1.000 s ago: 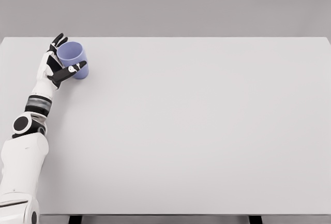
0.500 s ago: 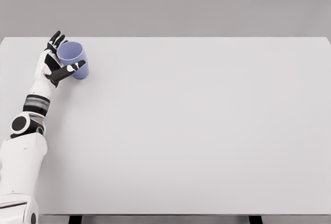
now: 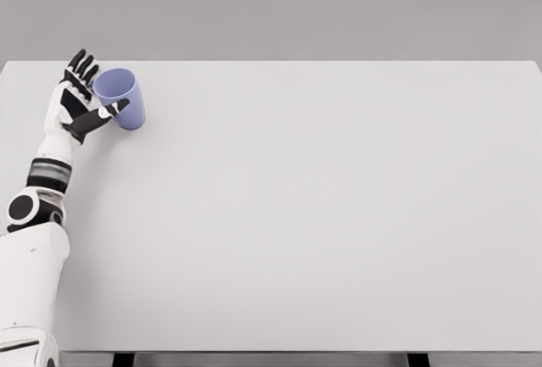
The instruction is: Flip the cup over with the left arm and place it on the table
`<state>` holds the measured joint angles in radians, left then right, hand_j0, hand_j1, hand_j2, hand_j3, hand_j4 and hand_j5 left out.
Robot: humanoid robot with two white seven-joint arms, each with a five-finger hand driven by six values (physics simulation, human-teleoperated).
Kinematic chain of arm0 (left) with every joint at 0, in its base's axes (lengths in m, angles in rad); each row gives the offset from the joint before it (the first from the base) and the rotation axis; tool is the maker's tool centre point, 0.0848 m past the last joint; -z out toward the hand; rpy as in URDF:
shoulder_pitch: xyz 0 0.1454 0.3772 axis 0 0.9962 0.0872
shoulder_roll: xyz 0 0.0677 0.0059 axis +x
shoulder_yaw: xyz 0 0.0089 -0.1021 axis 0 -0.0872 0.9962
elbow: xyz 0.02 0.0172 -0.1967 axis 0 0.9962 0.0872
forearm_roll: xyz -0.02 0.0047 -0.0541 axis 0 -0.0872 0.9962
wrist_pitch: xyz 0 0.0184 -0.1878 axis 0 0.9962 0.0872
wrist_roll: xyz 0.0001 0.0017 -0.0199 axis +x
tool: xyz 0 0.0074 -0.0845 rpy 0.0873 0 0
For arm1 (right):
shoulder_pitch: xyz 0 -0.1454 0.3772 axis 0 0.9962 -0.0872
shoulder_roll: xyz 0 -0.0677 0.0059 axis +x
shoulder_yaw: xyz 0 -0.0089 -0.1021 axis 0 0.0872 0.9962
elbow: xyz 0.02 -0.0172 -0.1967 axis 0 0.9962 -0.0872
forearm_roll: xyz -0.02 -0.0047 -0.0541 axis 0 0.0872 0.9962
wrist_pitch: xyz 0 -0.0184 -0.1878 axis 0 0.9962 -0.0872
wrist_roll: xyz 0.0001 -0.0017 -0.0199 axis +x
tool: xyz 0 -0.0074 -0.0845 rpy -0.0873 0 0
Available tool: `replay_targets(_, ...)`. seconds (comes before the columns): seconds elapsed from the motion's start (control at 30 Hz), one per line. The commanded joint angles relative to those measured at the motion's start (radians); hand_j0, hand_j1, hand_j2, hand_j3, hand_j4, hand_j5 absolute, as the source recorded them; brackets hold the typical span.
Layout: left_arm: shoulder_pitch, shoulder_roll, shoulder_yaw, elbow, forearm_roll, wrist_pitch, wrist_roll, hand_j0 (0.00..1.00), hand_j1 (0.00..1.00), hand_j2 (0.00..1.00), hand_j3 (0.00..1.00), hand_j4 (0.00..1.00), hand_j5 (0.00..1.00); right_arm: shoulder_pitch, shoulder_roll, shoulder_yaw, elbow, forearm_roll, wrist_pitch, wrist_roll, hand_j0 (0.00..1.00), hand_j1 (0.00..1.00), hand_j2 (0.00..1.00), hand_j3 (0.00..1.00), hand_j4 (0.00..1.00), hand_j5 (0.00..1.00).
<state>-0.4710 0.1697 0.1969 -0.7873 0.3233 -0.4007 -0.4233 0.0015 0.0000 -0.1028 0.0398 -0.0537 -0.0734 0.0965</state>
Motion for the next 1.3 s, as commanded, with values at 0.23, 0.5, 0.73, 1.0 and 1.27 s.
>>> replay_targets(0.23,0.034,0.01,0.022,-0.07,0.005,0.0,0.0,1.0,1.0,1.0,1.0,1.0,1.0,0.0,0.0,0.0,0.0,0.0,0.0,0.0,1.0,1.0,1.0,1.0,1.0,1.0)
replay_targets(0.5,0.1,0.03,0.075,-0.187,0.01,0.006,0.0,0.99,0.99,0.99,0.99,0.99,0.99,0.0,0.0,0.0,0.0,0.0,0.0,0.0,1.0,1.0,1.0,1.0,1.0,1.0)
replay_targets(0.73,0.225,0.18,0.072,-0.408,0.089,0.011,0.0,0.99,0.99,0.99,0.99,0.99,0.99,0.0,0.0,0.0,0.0,0.0,0.0,0.0,1.0,1.0,1.0,1.0,1.0,1.0)
replay_targets(1.0,0.393,0.617,-0.166,-0.823,0.181,-0.092,-0.002,1.0,1.0,1.0,1.0,1.0,1.0,0.0,0.0,0.0,0.0,0.0,0.0,0.0,1.0,1.0,1.0,1.0,1.0,1.0)
replay_targets(1.27,0.425,0.846,-0.442,-0.931,0.16,-0.21,-0.012,1.0,1.0,1.0,1.0,1.0,1.0,0.0,0.0,0.0,0.0,0.0,0.001,0.0,1.0,1.0,1.0,1.0,1.0,1.0)
